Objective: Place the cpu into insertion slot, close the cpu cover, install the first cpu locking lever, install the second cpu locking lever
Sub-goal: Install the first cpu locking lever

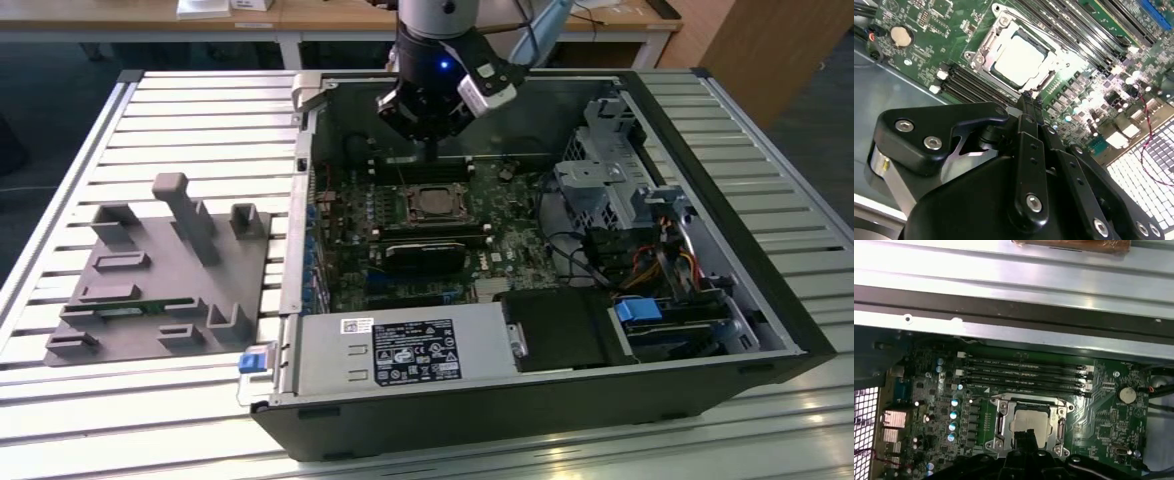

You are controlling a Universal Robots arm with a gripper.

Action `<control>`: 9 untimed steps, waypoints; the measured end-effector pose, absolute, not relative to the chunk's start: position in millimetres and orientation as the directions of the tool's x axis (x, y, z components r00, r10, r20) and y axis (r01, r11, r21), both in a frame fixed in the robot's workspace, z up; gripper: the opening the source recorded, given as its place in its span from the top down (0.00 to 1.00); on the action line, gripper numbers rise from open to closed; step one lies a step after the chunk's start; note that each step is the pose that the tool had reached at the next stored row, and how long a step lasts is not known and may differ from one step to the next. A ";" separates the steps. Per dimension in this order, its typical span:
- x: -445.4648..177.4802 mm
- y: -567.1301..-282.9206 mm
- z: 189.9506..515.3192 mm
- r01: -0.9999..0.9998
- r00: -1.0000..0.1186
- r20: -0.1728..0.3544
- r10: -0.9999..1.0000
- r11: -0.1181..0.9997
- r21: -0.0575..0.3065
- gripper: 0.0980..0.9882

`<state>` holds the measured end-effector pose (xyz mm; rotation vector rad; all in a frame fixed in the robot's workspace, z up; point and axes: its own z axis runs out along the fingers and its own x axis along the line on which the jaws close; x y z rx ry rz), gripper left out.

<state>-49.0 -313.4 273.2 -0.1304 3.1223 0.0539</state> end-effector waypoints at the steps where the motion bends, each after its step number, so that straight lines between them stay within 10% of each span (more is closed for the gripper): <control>1: -50.3 -313.4 273.2 -0.084 -0.996 -0.018 -0.083 0.996 0.034 0.99; 9: -68.8 -313.1 271.7 -0.072 -0.997 -0.018 -0.072 0.997 0.034 0.99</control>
